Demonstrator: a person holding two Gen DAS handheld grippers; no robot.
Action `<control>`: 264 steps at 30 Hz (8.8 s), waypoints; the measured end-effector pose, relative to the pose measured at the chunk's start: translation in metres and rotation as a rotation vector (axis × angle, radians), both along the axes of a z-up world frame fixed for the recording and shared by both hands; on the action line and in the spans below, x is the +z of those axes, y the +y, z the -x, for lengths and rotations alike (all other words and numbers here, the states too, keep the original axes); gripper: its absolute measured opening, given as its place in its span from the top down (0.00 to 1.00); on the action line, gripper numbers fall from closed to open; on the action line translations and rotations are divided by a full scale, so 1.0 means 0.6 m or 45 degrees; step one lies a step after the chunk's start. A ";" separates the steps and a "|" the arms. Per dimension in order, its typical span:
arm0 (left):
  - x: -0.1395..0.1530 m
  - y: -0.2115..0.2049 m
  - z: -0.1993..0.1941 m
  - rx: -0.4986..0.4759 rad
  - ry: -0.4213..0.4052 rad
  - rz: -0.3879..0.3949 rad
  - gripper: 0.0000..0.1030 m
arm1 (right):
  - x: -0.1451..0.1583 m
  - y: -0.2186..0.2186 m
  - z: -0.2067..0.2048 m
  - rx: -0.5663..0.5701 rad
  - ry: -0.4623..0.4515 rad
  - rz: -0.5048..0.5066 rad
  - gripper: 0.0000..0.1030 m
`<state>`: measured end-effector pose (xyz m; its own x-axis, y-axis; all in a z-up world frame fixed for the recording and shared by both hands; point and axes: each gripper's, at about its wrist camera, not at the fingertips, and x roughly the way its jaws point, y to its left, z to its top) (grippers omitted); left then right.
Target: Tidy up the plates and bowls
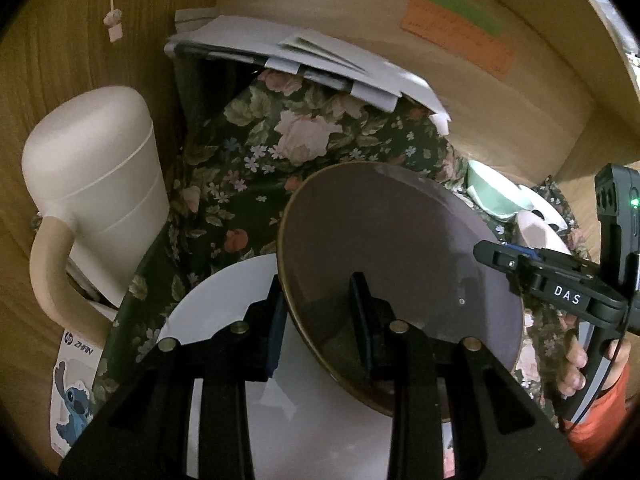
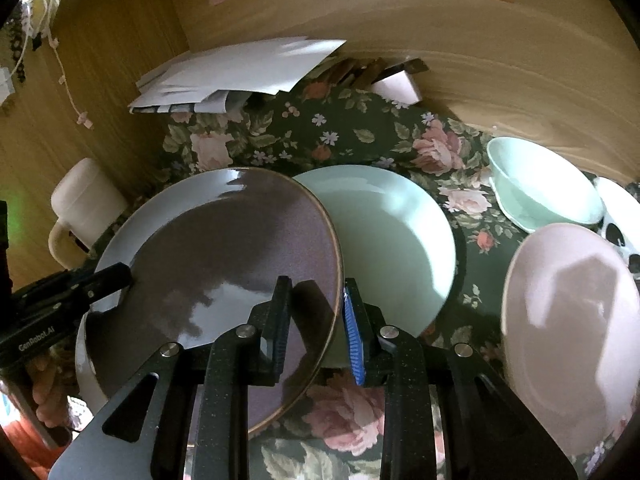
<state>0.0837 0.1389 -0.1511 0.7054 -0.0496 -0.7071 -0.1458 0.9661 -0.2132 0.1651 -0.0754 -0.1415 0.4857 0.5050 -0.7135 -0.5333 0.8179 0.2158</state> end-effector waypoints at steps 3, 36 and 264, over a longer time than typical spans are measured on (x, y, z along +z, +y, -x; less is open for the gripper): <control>0.004 -0.007 0.005 -0.007 -0.011 -0.002 0.70 | 0.007 -0.010 0.011 -0.011 -0.013 -0.004 0.78; 0.016 -0.125 0.081 -0.155 -0.058 0.014 0.70 | 0.030 -0.144 0.125 -0.165 -0.055 -0.044 0.78; -0.034 -0.216 0.096 -0.241 0.037 0.002 0.69 | -0.024 -0.223 0.160 -0.297 0.069 -0.095 0.75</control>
